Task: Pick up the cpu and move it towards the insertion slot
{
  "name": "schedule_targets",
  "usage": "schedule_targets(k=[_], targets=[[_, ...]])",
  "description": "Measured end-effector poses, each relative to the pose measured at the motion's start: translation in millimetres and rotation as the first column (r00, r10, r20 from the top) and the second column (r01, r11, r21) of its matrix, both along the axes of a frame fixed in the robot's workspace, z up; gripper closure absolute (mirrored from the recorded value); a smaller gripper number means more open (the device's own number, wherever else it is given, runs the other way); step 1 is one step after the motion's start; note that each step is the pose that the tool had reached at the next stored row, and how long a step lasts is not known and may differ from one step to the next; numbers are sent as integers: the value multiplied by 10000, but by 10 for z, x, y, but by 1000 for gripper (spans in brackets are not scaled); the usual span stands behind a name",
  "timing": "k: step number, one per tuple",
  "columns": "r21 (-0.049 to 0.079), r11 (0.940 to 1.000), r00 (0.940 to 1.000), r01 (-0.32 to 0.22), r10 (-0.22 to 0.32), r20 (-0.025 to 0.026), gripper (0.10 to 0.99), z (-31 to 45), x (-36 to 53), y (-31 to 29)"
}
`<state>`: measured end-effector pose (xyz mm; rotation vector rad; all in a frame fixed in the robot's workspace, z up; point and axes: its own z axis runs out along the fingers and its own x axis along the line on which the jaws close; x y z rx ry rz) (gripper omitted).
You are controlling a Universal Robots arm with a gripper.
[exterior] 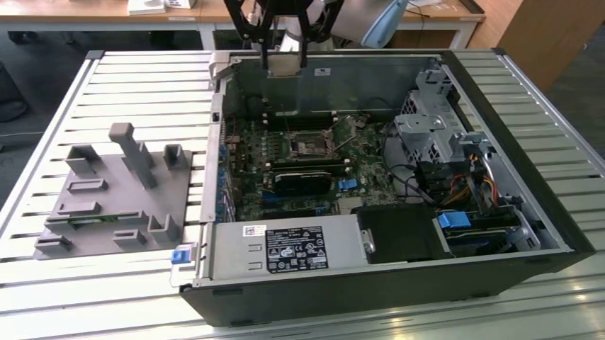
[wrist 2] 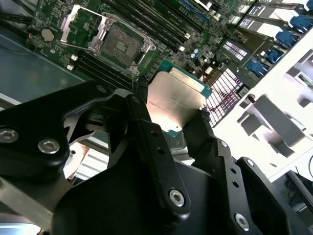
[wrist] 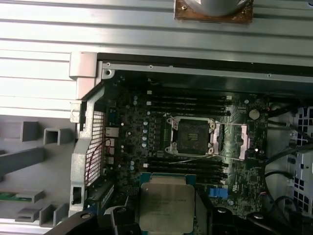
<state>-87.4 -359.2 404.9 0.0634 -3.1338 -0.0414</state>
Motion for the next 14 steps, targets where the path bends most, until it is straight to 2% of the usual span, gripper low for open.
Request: schedule_targets(k=[4,14], targets=[[0,10000,10000,2,-2,0,545,0,36,35],[0,10000,10000,0,0,0,545,-12,149,241]])
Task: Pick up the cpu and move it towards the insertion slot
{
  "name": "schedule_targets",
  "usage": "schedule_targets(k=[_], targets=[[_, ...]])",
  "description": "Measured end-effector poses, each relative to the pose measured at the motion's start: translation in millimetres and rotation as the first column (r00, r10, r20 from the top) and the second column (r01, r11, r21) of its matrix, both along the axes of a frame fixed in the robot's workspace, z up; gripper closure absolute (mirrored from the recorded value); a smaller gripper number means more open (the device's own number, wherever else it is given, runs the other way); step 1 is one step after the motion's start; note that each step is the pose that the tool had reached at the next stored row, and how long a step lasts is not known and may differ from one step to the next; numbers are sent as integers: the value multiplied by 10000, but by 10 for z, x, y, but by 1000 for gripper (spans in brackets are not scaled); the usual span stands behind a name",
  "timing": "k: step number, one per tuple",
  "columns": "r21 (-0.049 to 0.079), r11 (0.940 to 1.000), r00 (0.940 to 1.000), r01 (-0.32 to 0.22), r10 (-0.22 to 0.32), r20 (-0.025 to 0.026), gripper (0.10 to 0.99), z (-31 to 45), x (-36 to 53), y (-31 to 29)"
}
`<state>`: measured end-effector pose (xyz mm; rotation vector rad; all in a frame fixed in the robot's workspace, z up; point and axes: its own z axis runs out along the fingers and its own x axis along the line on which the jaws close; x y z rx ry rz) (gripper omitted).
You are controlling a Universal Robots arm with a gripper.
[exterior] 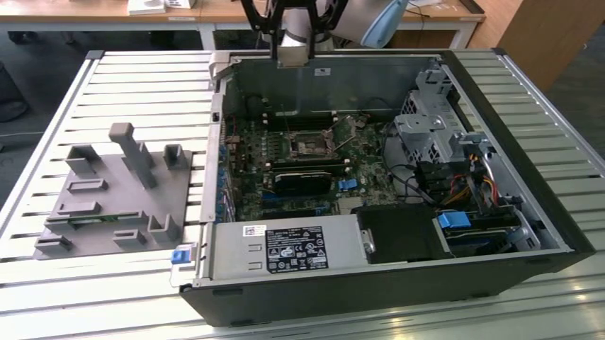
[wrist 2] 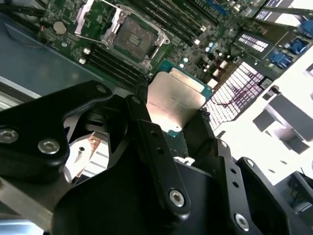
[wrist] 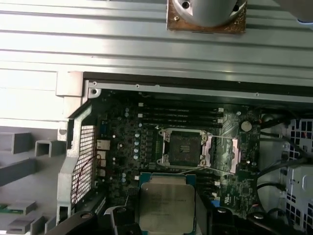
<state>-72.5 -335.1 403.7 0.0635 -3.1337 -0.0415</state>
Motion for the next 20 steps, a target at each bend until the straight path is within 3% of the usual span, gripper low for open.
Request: schedule_targets(k=[8,13,20], targets=[[0,10000,10000,0,0,1,545,-16,224,98],[0,10000,10000,0,0,0,545,-31,320,157],[5,10000,10000,1,-1,6,545,-40,365,185]])
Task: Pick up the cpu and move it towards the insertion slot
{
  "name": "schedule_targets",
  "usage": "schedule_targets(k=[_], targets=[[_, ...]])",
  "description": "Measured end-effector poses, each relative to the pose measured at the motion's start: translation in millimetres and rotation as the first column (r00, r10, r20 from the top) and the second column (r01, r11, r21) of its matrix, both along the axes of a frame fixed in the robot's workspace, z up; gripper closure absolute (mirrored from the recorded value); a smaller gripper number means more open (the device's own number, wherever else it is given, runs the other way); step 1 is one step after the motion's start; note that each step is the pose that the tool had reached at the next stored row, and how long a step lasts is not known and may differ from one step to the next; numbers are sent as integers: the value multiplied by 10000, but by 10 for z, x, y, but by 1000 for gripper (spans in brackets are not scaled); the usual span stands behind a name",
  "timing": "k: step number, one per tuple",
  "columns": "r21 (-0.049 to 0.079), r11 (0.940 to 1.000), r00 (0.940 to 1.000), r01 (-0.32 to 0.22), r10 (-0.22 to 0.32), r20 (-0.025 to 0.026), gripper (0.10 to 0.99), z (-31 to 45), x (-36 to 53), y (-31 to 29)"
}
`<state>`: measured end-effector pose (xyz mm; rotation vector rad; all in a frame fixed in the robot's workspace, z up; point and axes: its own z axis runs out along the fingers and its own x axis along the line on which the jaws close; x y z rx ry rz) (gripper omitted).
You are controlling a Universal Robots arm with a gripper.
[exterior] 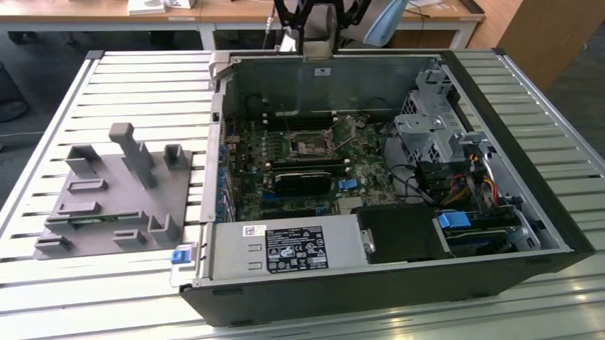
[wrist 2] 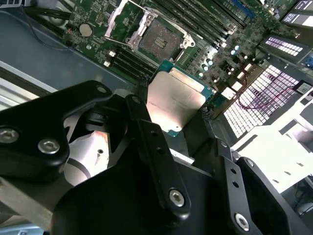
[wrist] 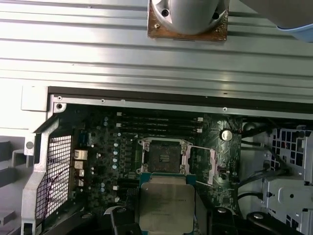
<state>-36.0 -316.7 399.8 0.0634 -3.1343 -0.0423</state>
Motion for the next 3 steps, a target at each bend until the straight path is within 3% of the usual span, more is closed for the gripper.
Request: schedule_targets(k=[3], targets=[[3,10000,10000,0,0,0,545,0,0,0]])
